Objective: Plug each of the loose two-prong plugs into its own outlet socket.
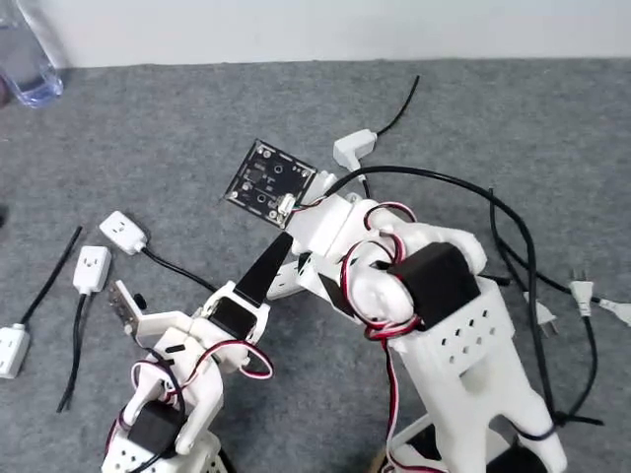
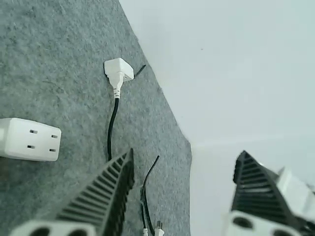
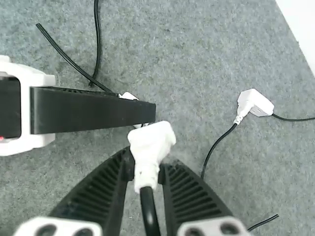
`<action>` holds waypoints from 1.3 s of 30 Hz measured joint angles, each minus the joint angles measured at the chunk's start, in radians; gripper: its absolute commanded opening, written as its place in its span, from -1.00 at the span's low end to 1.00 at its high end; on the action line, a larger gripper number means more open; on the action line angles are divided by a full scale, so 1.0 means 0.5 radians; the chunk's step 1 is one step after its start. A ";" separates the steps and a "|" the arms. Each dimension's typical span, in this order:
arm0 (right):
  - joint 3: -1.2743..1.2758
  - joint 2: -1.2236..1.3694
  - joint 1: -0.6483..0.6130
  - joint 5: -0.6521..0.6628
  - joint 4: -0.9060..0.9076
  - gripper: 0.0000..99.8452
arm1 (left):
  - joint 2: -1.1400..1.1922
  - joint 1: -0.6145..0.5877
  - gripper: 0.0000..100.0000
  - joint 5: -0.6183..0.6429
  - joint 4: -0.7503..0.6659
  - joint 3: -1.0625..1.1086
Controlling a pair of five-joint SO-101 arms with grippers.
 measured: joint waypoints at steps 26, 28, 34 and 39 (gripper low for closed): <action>0.341 0.387 0.405 0.362 -0.288 -0.99 | 0.000 -0.420 -0.39 -0.126 0.221 0.009; 0.341 0.445 0.396 0.374 -0.322 -0.99 | 0.000 -0.528 -0.39 -0.215 0.319 0.009; 0.350 0.506 0.353 0.381 -0.362 -0.99 | 0.000 -0.583 -0.39 -0.304 0.427 0.009; 0.365 0.516 0.448 0.509 -0.236 -0.99 | 0.000 -0.583 -0.39 -0.307 0.427 0.009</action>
